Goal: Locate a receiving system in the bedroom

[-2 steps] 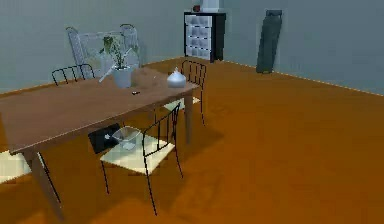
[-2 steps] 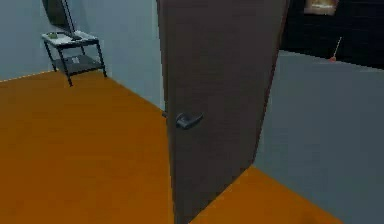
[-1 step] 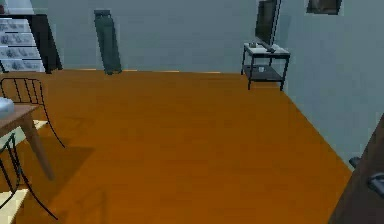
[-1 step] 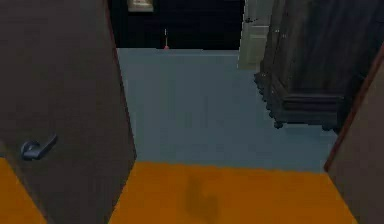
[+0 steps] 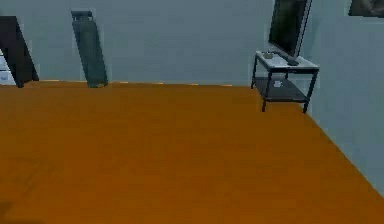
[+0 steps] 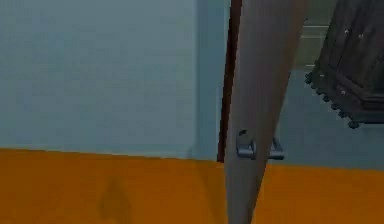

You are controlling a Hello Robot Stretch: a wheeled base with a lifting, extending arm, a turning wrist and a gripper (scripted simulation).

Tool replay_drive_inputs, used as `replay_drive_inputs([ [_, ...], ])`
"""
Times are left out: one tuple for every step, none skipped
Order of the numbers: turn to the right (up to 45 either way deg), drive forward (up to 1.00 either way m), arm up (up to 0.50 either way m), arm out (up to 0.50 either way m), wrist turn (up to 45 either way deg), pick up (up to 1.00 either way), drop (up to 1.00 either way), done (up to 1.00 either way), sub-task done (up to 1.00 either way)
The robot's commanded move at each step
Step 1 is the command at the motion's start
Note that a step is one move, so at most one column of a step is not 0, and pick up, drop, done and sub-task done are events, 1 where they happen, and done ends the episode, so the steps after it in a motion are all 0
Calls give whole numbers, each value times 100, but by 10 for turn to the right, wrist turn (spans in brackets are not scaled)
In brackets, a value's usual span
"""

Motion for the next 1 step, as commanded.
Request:
replay_drive_inputs([
  [210, 0, 0, 0, 0, 0, 0, 0, 0],
])
